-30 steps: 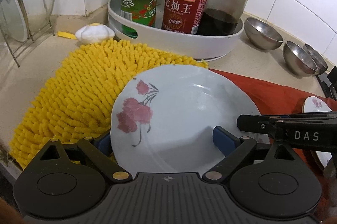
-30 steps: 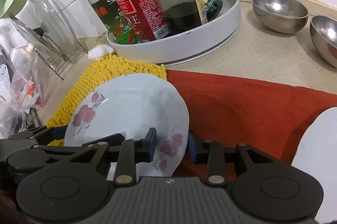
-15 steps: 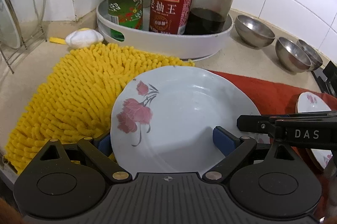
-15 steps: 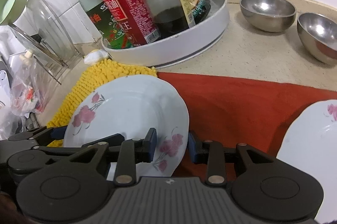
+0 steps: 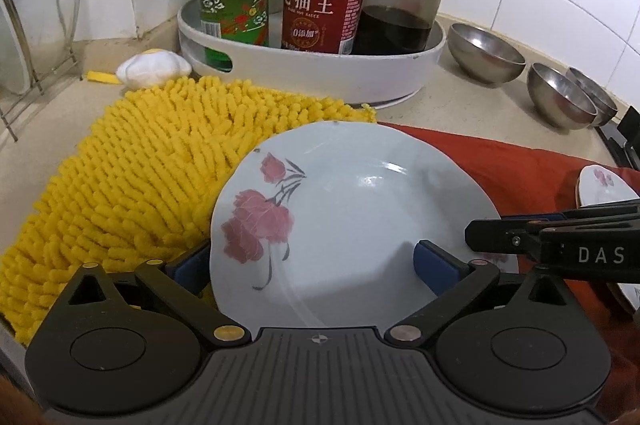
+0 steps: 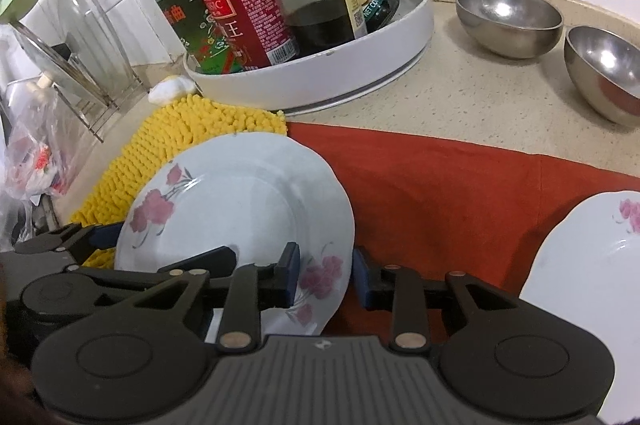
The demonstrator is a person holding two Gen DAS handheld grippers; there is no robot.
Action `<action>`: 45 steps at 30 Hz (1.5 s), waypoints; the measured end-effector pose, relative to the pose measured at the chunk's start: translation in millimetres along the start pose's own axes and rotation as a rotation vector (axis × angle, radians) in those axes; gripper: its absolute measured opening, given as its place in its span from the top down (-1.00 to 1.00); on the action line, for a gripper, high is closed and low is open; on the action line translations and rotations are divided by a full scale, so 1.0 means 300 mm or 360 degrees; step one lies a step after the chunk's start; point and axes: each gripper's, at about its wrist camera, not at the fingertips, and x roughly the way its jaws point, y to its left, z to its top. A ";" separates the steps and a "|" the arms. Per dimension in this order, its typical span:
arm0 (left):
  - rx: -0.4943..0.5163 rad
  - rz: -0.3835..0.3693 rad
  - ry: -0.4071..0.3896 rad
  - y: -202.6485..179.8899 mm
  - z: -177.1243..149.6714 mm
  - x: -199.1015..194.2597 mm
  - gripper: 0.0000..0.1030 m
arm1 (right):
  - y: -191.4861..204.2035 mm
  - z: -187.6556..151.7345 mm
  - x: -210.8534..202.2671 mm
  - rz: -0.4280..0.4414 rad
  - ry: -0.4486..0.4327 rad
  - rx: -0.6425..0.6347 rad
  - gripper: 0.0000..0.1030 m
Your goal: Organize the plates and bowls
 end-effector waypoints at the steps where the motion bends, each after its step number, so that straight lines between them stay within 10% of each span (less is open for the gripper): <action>1: 0.0004 -0.0002 0.0000 0.000 0.002 0.001 -1.00 | 0.000 -0.002 0.000 0.0002 -0.0004 -0.0007 0.48; 45: -0.0032 0.0008 -0.0049 -0.124 0.026 -0.076 -0.93 | -0.069 -0.003 -0.137 0.0032 -0.0122 0.0066 0.51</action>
